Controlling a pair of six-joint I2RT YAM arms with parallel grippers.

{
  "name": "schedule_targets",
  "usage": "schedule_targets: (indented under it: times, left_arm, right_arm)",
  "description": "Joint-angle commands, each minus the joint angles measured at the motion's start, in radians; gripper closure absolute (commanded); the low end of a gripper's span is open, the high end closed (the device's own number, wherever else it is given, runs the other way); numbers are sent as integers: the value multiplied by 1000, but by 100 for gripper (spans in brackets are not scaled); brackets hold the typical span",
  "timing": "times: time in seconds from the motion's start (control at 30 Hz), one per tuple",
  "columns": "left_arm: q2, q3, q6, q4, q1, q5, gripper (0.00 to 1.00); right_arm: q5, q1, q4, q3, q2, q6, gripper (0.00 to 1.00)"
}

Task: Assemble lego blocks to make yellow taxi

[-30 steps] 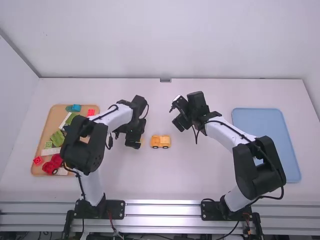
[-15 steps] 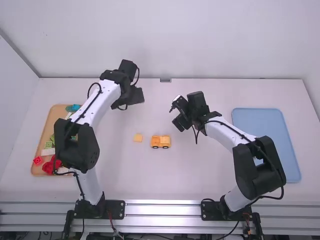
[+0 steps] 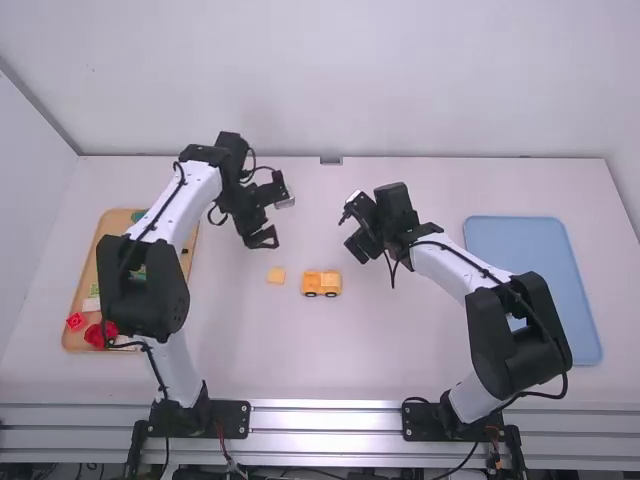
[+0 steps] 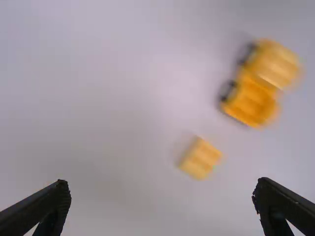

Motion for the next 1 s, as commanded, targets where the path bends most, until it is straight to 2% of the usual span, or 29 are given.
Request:
schedule_targets:
  times: [0.0, 0.1, 0.23, 0.37, 0.47, 0.6, 0.67, 0.8, 0.97]
  left_arm:
    - [-18, -77, 585, -25, 83, 395, 1]
    - [-18, -237, 772, 50, 140, 568, 1]
    - [-18, -387, 840, 173, 152, 603, 1]
    - [-8, -511, 792, 315, 151, 597, 1]
    - [16, -607, 647, 500, 150, 571, 1]
    - [55, -655, 533, 673, 155, 576, 1]
    - [65, -660, 510, 702, 149, 576, 1]
    - [93, -644, 510, 692, 146, 547, 1]
    - [154, -618, 500, 694, 147, 530, 0]
  right_arm:
    - [-28, -4, 6, -6, -9, 2, 1]
    - [-91, -4, 17, -6, -9, 2, 1]
    - [-140, -4, 19, -6, -9, 2, 1]
    - [-183, -2, 15, -6, -9, 1, 1]
    - [-185, 0, 15, -6, -9, 2, 1]
    - [-189, 0, 9, -6, -9, 1, 1]
    - [-190, 0, 5, -6, -9, 2, 2]
    - [-194, -1, -4, -6, -9, 2, 1]
    - [-280, -2, -12, -6, -9, -27, 1]
